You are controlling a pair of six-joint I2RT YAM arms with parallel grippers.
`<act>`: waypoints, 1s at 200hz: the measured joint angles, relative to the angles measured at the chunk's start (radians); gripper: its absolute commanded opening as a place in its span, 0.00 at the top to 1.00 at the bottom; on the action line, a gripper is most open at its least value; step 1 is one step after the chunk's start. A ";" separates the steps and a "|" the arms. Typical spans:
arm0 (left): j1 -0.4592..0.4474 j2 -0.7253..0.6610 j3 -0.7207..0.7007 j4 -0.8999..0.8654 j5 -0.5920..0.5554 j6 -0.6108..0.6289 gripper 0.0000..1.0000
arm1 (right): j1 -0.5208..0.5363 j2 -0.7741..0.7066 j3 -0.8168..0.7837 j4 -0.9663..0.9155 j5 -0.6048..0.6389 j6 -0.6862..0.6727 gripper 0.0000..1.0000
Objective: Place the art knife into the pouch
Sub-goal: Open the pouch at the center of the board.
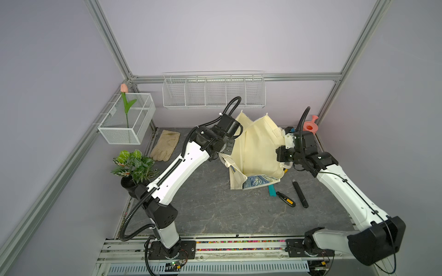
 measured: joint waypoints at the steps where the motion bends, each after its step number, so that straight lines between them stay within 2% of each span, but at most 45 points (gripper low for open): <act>1: 0.002 -0.002 -0.002 0.000 0.000 0.000 1.00 | -0.001 0.000 0.000 -0.001 0.000 0.000 0.93; 42: 0.110 -0.119 -0.107 -0.018 0.042 0.010 1.00 | -0.049 0.032 0.053 -0.080 0.002 -0.005 0.93; 94: 0.127 -0.130 -0.165 0.004 0.146 0.035 1.00 | -0.034 0.066 0.111 -0.104 -0.054 -0.014 0.92; 104: 0.130 -0.121 -0.168 0.011 0.173 0.042 1.00 | -0.021 0.068 0.115 -0.106 -0.064 -0.019 0.85; 120: 0.134 -0.104 -0.168 0.019 0.209 0.048 1.00 | -0.003 0.073 0.132 -0.105 -0.080 -0.021 0.63; 134: 0.135 -0.086 -0.166 0.015 0.238 0.052 1.00 | 0.012 0.073 0.151 -0.104 -0.089 -0.030 0.38; 149: 0.135 -0.063 -0.157 0.013 0.271 0.053 1.00 | 0.026 0.072 0.172 -0.100 -0.099 -0.039 0.24; 200: 0.135 -0.026 -0.114 0.005 0.335 0.053 1.00 | 0.052 0.029 0.268 -0.069 -0.148 -0.036 0.17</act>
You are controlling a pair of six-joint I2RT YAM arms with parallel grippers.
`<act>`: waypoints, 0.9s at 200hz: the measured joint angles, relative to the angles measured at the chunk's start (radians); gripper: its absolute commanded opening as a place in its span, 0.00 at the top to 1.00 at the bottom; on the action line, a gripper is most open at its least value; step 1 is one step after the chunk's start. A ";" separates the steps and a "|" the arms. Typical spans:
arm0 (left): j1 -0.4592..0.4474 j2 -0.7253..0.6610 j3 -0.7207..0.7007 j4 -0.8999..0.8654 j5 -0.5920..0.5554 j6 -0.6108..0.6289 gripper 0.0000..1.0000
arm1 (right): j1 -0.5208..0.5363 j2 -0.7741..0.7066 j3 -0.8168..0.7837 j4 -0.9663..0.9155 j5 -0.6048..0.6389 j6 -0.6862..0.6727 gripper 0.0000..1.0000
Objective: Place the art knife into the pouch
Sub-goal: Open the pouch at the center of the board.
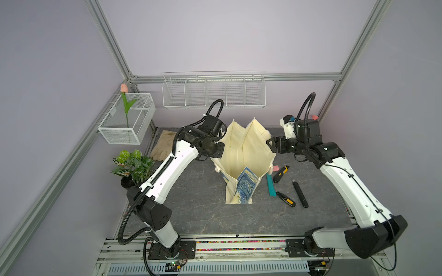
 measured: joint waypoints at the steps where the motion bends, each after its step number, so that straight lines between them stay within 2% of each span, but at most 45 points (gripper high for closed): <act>1: 0.000 0.000 0.001 0.000 0.000 0.000 1.00 | 0.000 -0.001 0.003 0.000 -0.002 0.000 0.17; 42: -0.006 0.029 0.070 -0.004 0.020 0.003 1.00 | 0.060 -0.032 0.166 0.030 -0.105 0.014 0.17; 82: -0.014 0.060 0.097 -0.004 0.026 0.007 1.00 | 0.238 0.035 0.262 0.053 -0.137 0.013 0.18; 112: -0.015 0.075 0.100 -0.004 0.031 0.007 1.00 | 0.301 0.131 0.221 0.091 -0.145 0.014 0.18; 152: -0.017 0.076 0.100 -0.004 0.038 0.007 1.00 | 0.305 0.255 0.053 0.160 -0.123 0.025 0.18; 180: -0.020 0.076 0.100 -0.004 0.042 0.007 1.00 | 0.308 0.342 0.016 0.195 -0.111 0.030 0.19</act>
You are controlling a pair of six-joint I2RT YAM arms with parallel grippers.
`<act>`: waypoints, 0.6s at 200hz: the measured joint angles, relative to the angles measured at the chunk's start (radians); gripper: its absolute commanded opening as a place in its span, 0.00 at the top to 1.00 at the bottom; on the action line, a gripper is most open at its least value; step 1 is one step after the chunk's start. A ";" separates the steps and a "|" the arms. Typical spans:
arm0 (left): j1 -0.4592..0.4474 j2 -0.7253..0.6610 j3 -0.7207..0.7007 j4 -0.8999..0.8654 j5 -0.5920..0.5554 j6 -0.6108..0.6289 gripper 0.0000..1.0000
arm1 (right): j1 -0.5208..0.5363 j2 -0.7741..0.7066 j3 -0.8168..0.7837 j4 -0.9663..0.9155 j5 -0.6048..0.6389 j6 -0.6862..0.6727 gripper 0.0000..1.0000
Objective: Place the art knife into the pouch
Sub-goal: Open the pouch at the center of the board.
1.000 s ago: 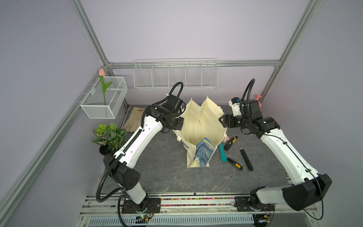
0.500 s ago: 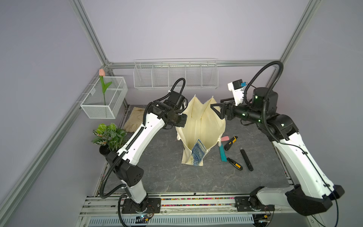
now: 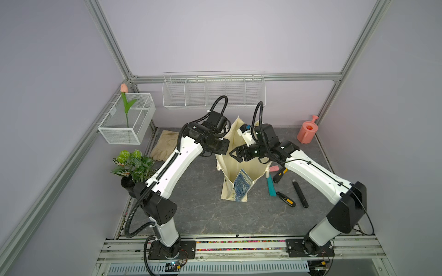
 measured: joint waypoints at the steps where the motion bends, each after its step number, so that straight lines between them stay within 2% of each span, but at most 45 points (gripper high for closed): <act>1: 0.000 0.000 0.000 0.000 0.000 0.000 1.00 | 0.000 0.003 0.000 0.000 0.000 0.000 0.19; 49: -0.001 0.000 0.013 -0.006 0.007 0.000 1.00 | 0.053 0.166 0.026 0.027 0.058 -0.037 0.19; 120: -0.001 0.005 0.085 -0.030 0.023 0.003 1.00 | 0.087 0.369 0.113 -0.056 0.164 -0.083 0.19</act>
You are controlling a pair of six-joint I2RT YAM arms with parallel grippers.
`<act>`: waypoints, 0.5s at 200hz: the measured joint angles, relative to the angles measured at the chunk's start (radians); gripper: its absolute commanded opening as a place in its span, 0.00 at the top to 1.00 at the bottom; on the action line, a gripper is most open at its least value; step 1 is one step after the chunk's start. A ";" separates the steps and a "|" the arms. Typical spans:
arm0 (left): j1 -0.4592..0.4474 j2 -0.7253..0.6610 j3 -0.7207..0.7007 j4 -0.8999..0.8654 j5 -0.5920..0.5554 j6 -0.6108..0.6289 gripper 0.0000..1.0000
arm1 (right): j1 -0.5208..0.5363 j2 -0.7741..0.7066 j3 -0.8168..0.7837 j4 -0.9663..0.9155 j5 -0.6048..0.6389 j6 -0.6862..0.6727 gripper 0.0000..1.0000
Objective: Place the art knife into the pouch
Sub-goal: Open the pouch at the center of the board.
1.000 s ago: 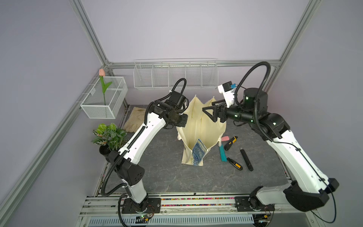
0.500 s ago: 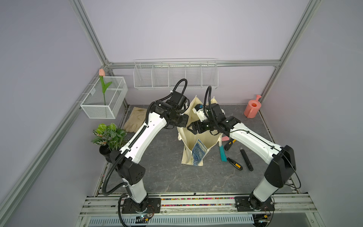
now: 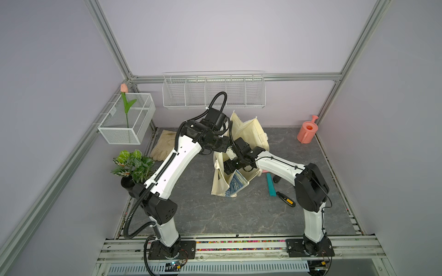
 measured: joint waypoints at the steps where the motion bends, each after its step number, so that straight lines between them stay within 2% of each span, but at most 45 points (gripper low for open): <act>1: 0.000 0.000 0.000 0.000 0.000 0.000 1.00 | 0.000 0.002 0.002 0.000 0.000 0.000 0.18; 61: -0.001 0.000 0.086 -0.079 0.003 0.000 1.00 | -0.012 0.109 0.014 0.022 -0.043 0.035 0.19; 100: 0.010 0.002 0.264 -0.168 -0.055 0.009 1.00 | -0.042 0.098 -0.047 0.096 -0.079 0.046 0.18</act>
